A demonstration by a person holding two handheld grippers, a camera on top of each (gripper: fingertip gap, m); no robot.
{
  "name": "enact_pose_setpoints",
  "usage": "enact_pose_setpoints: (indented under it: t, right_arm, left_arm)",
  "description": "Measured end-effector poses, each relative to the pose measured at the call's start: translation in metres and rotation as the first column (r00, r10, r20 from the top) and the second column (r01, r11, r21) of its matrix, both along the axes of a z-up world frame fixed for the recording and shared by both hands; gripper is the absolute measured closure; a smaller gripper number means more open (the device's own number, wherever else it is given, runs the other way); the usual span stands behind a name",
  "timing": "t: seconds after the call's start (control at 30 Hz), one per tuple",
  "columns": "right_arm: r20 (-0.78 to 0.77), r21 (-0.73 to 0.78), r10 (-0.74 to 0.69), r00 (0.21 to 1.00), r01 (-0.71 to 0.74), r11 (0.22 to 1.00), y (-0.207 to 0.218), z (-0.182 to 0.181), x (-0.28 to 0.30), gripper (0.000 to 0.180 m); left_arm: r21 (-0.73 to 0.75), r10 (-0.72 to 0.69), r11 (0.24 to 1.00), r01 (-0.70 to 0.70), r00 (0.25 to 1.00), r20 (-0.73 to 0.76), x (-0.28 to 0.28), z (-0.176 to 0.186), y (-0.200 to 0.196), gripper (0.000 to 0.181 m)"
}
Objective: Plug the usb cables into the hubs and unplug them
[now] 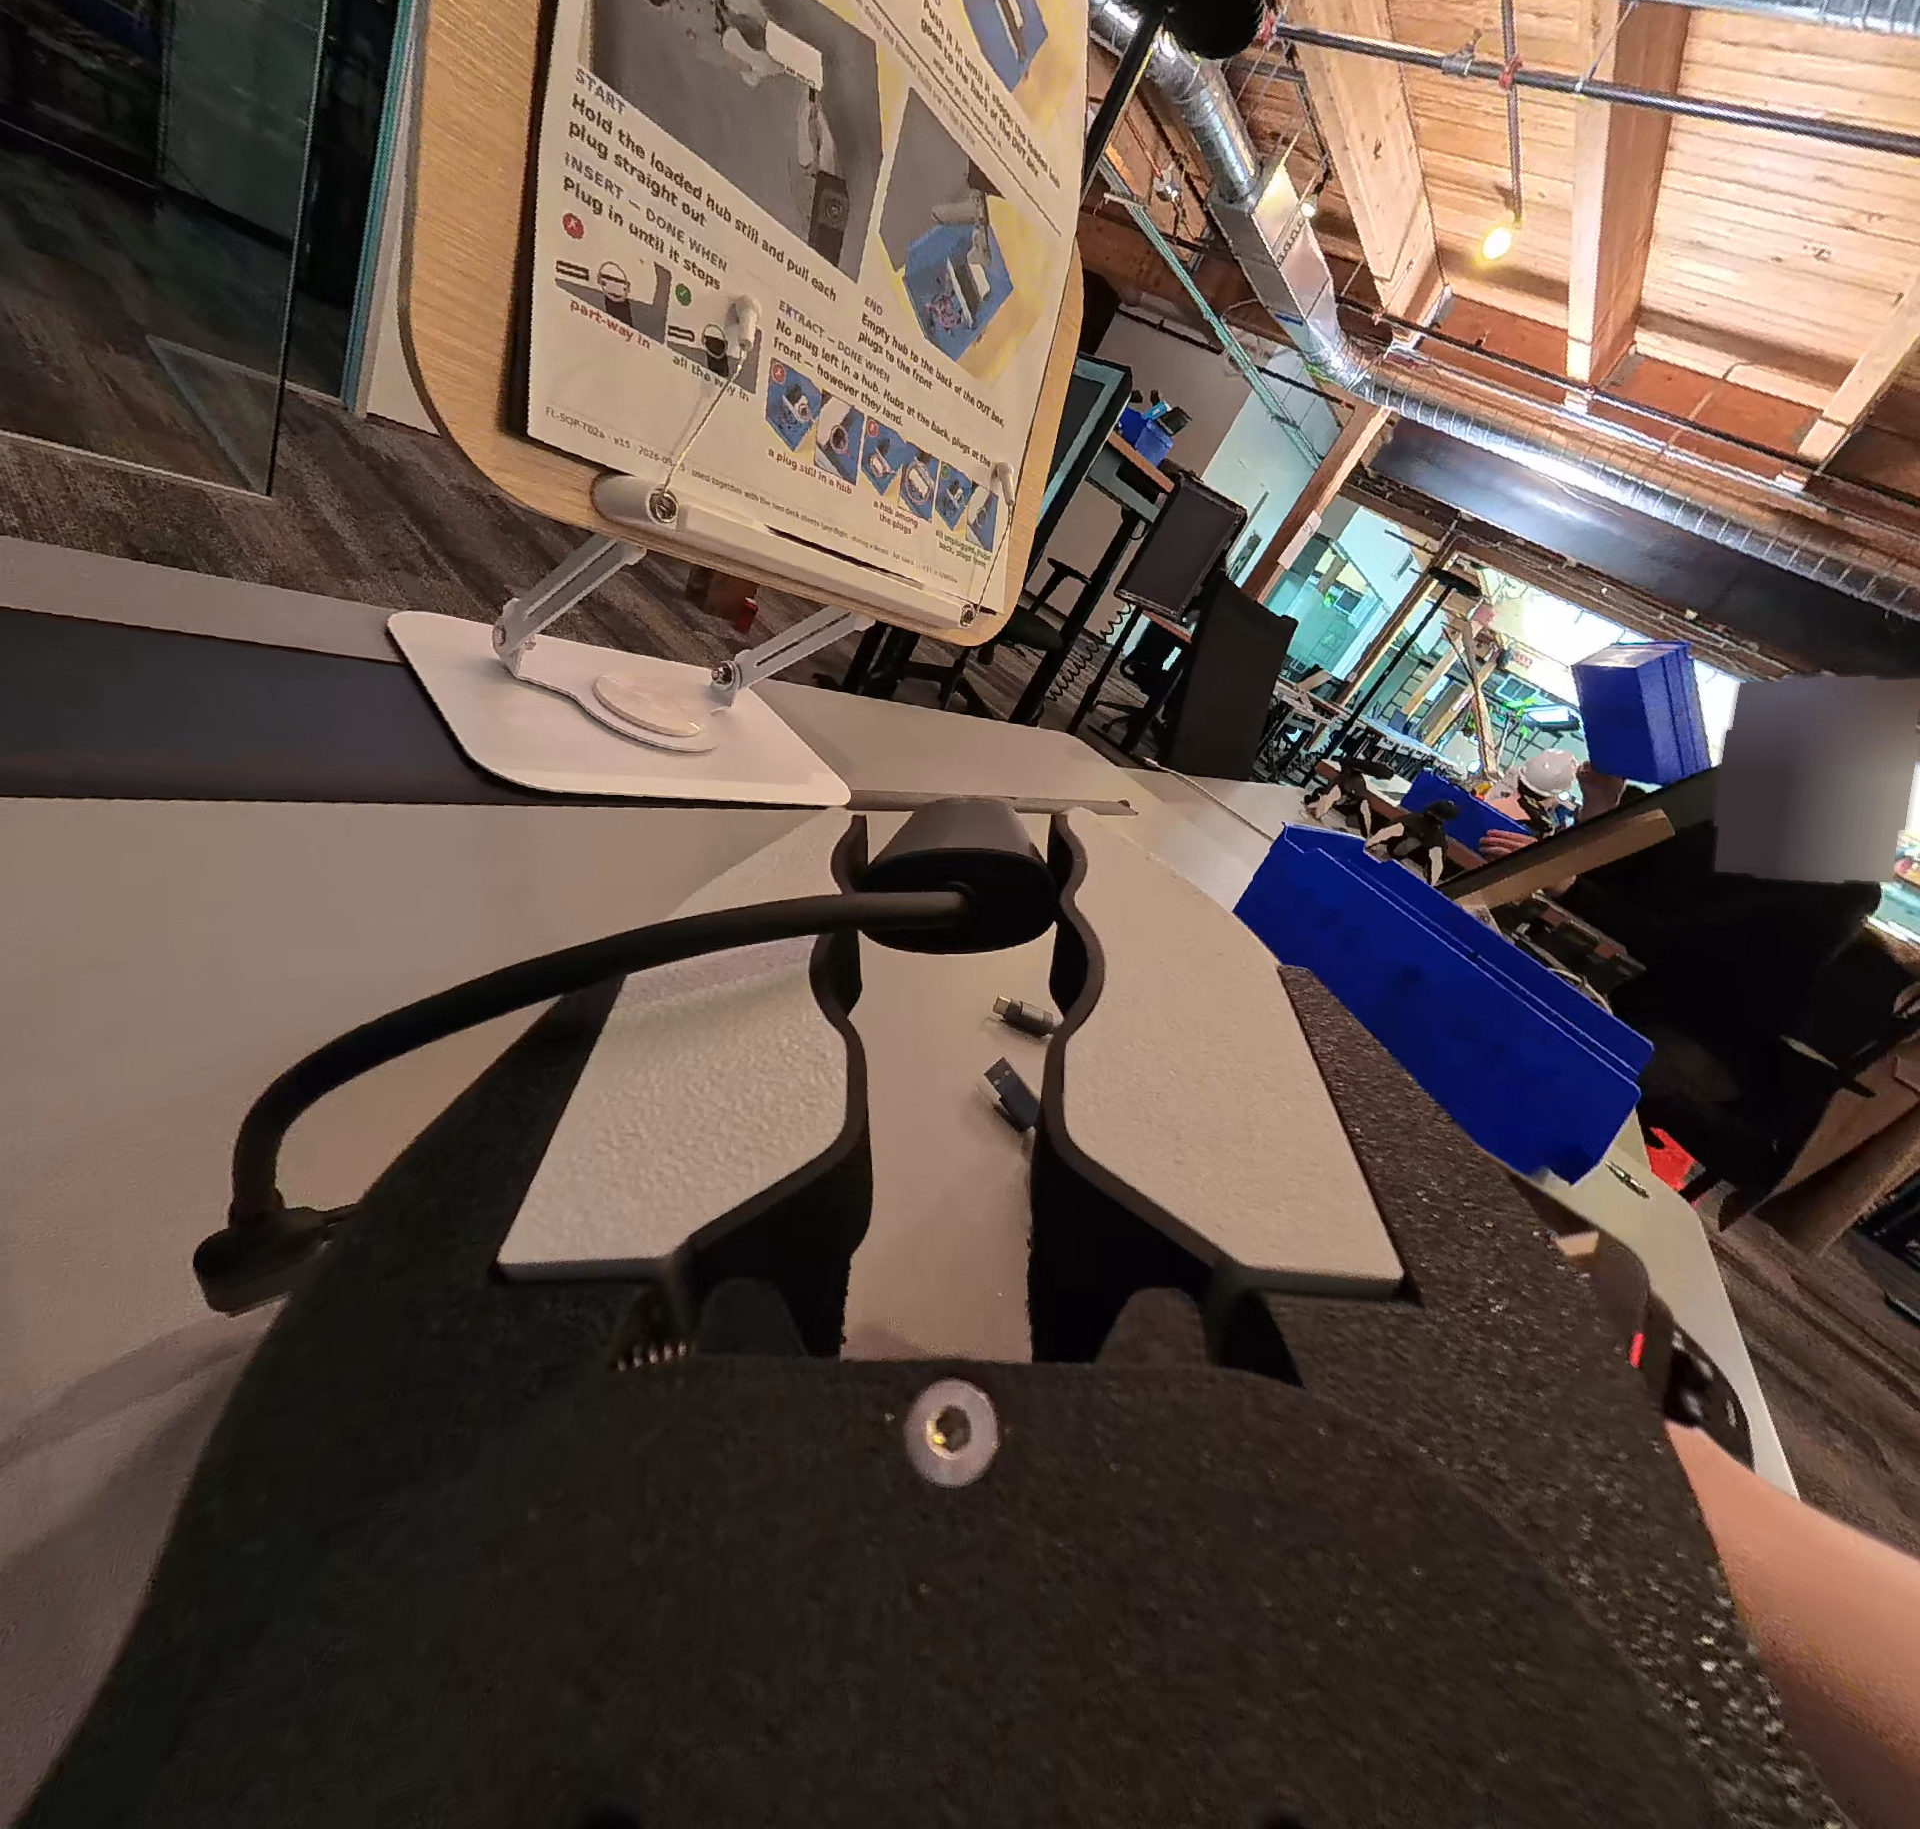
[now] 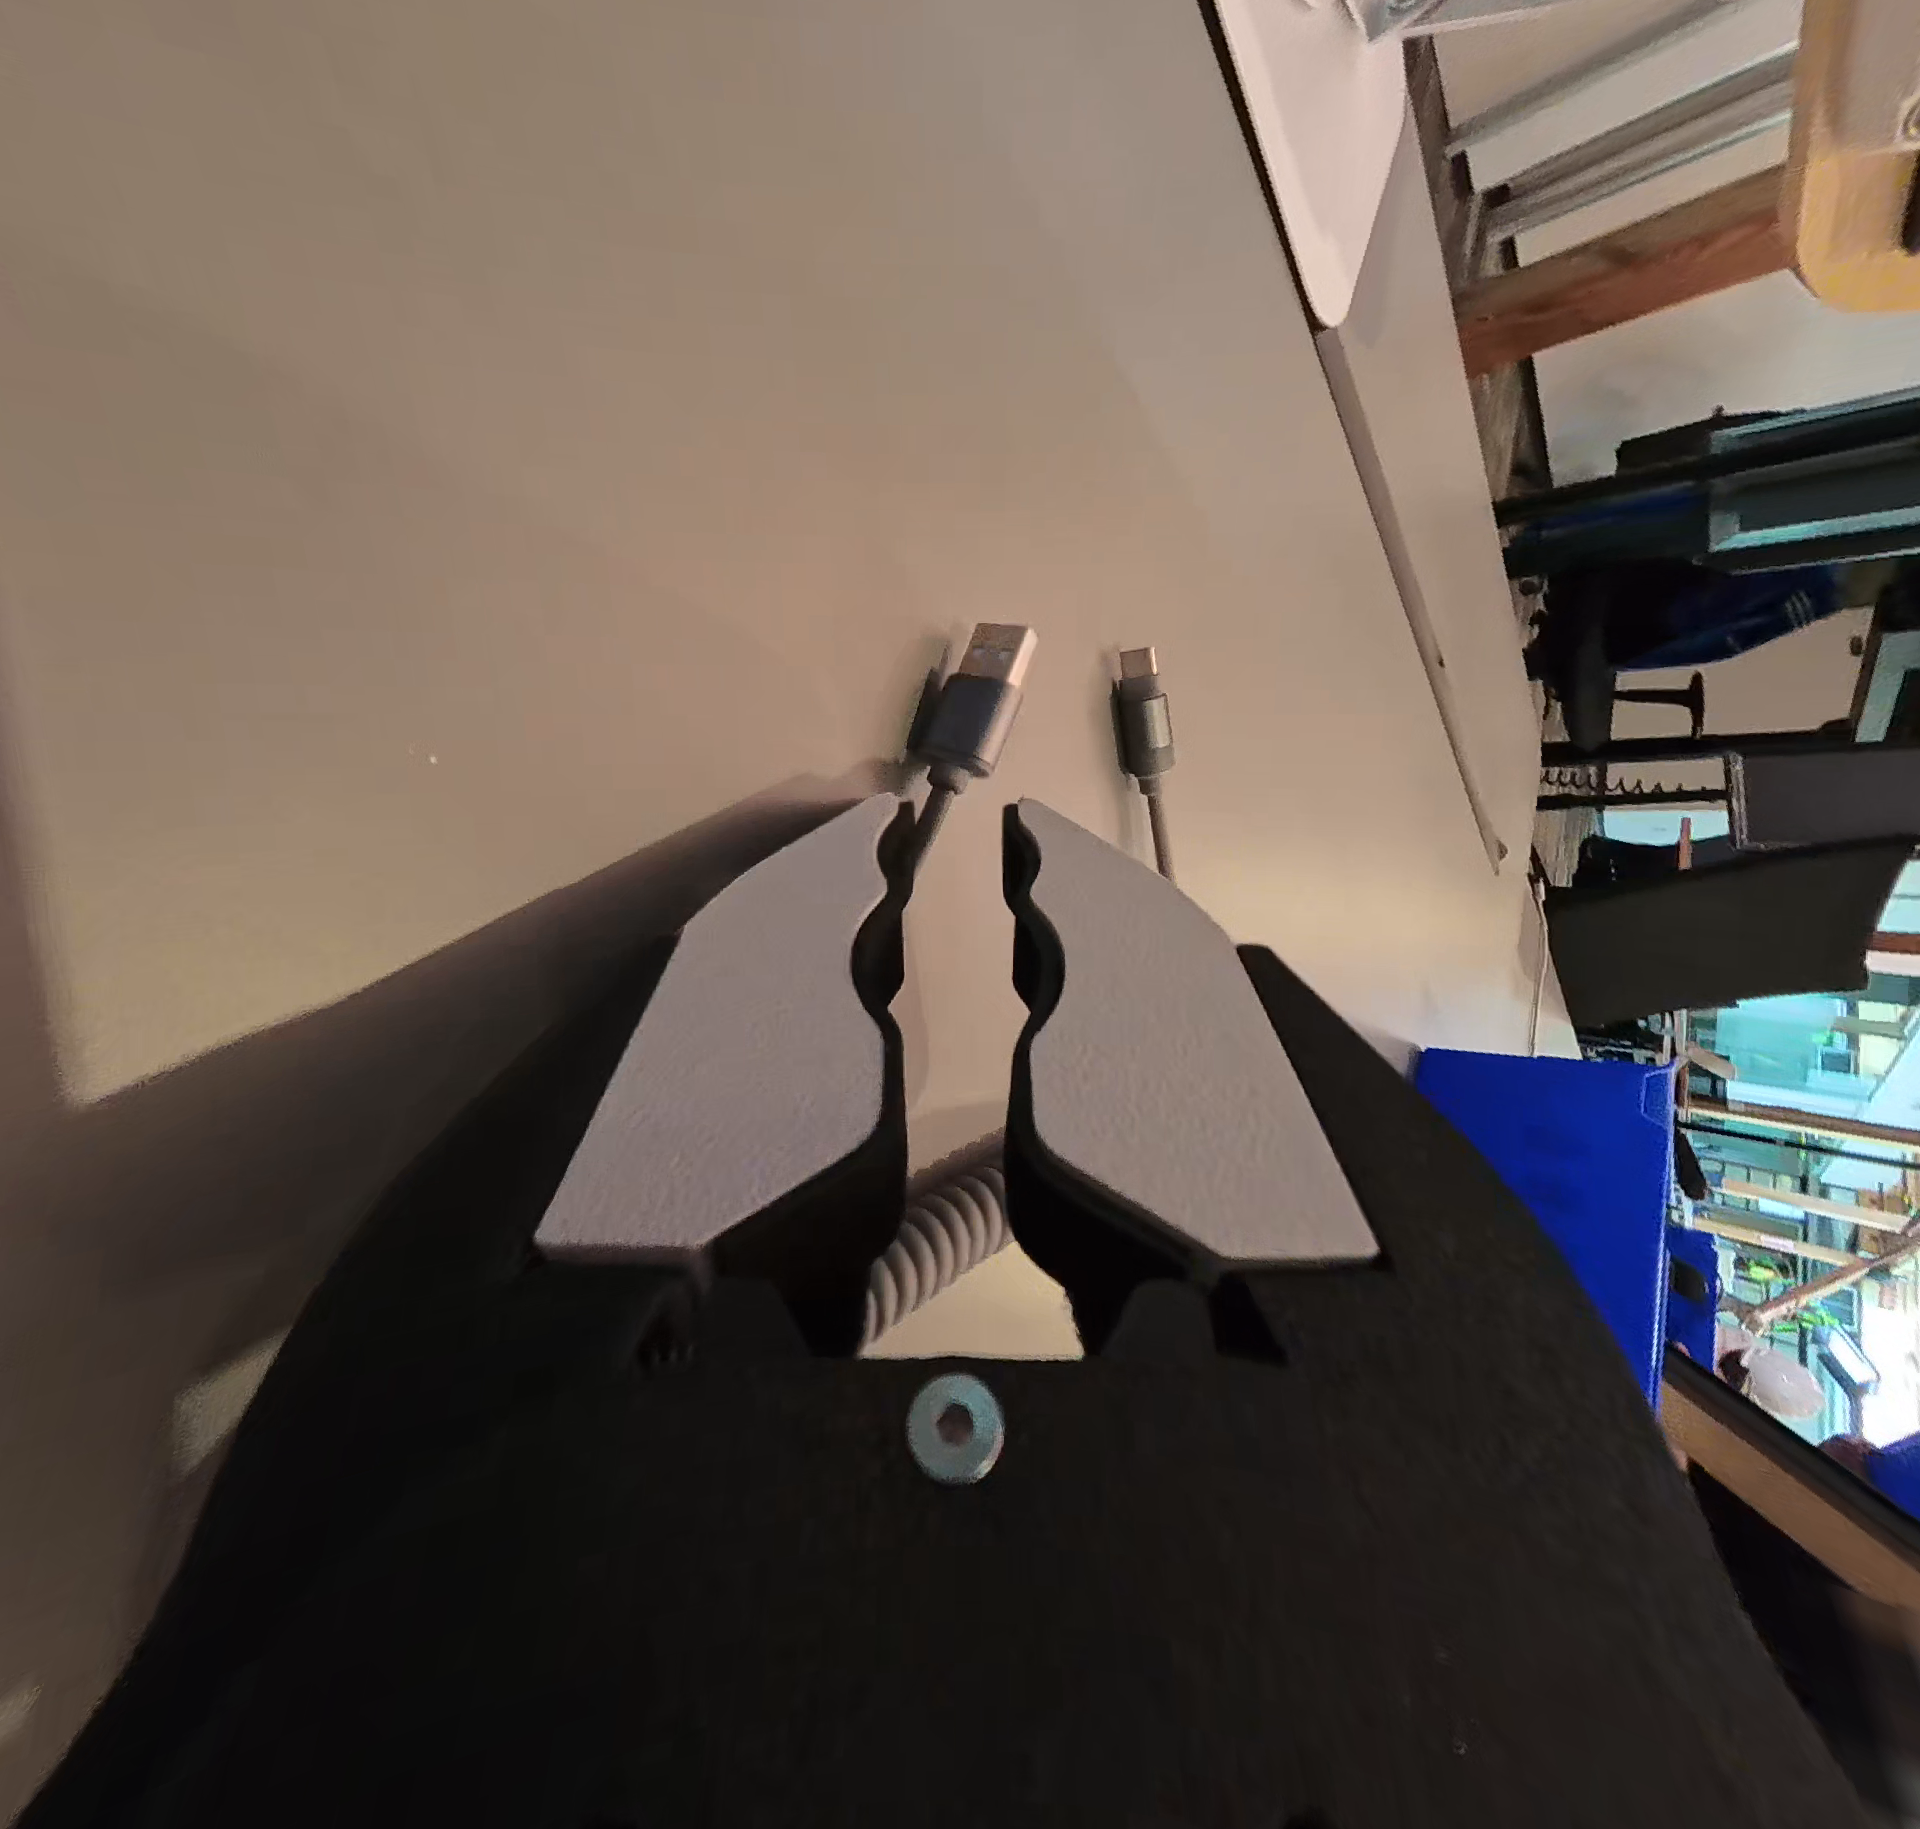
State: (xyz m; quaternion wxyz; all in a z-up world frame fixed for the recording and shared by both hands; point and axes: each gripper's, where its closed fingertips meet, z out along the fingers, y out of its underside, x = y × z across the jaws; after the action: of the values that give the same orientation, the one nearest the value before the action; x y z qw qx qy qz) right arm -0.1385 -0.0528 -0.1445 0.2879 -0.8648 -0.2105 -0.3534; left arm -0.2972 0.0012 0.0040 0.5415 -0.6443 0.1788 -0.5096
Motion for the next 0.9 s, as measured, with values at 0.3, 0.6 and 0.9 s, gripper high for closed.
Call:
enact_pose_setpoints:
  t: [0.3,0.6,0.9]
  right_arm:
    - [-0.124,0.002,0.005,0.992,-0.004,1.000,0.008,-0.003,0.018,0.166]
    - [-0.506,-0.080,0.006,0.862,-0.054,0.995,0.010,-0.007,0.045,0.167]
    - [-0.875,0.061,0.179,0.450,-0.264,0.963,0.016,0.007,0.007,0.168]
  left_arm:
    - [-0.003,0.001,1.000,0.000,1.000,0.021,-0.004,0.003,0.000,0.148]
    - [-0.005,-0.057,0.998,0.057,0.998,0.006,0.011,0.001,-0.008,0.148]
    - [-0.006,-0.076,0.997,0.076,0.997,0.013,0.014,0.002,-0.010,0.148]
